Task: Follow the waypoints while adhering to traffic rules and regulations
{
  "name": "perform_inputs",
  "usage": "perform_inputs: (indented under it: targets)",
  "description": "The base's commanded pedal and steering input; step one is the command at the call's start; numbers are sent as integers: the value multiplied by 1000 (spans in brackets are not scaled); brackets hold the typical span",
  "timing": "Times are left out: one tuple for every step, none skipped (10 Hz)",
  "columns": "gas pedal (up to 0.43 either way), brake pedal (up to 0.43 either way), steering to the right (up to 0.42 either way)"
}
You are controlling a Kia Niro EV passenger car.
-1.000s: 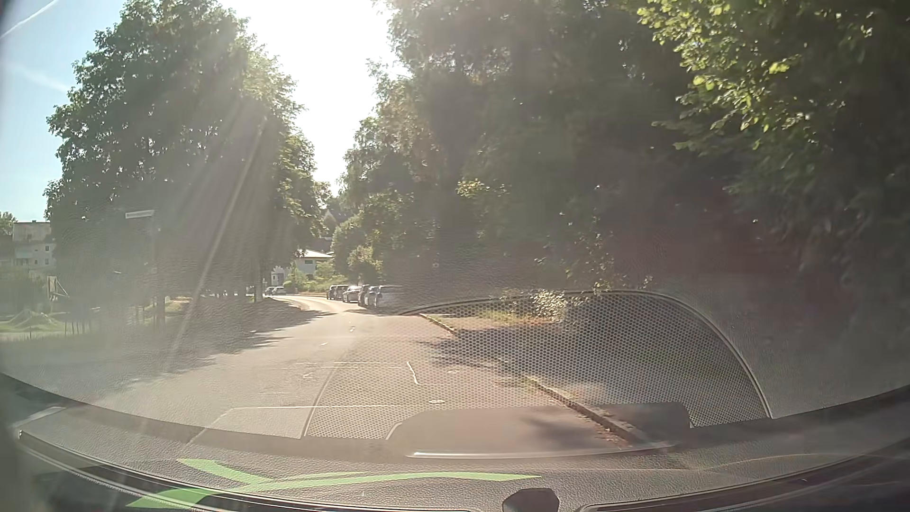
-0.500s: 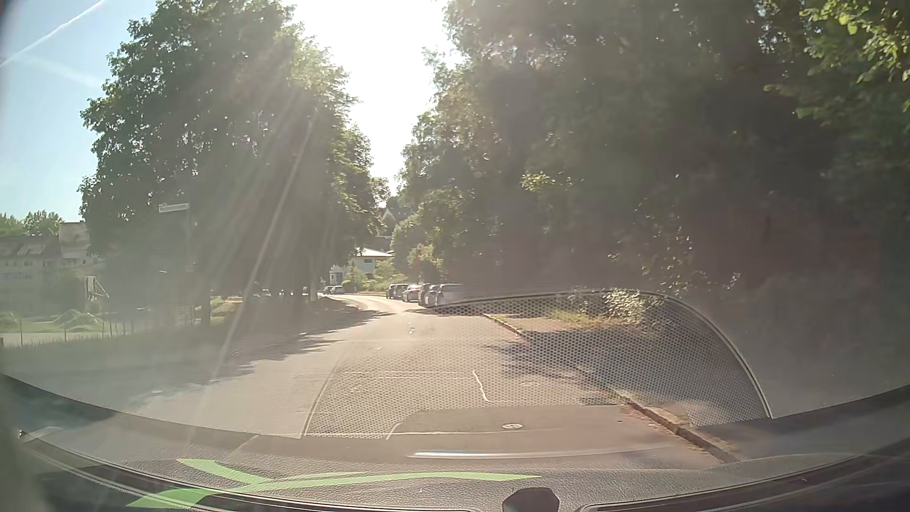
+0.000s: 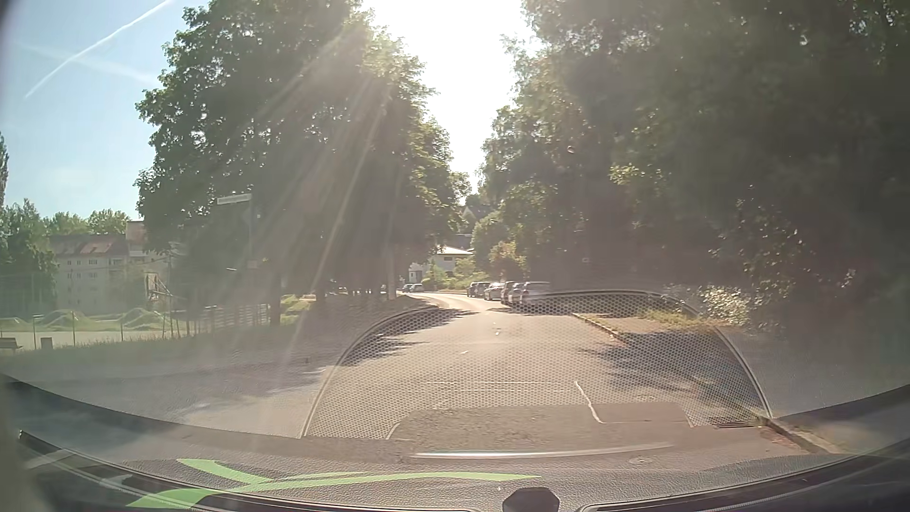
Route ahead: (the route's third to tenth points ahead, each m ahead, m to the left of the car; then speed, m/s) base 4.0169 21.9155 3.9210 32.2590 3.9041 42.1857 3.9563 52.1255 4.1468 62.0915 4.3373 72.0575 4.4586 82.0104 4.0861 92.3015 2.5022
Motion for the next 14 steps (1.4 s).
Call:
perform_inputs:
  targets:
    - [0,12,-606]
    - [0,6,-642]
    - [0,0,-663]
    - [0,0,-676]
    - [0,0,-695]
    - [0,0,-715]
    - [0,0,-742]
    - [0,0,-766]
    - [0,0,-781]
    - [0,0,-804]
    - [0,0,-826]
    - [0,0,-850]
    - [0,0,-872]
    - [0,0,-897]
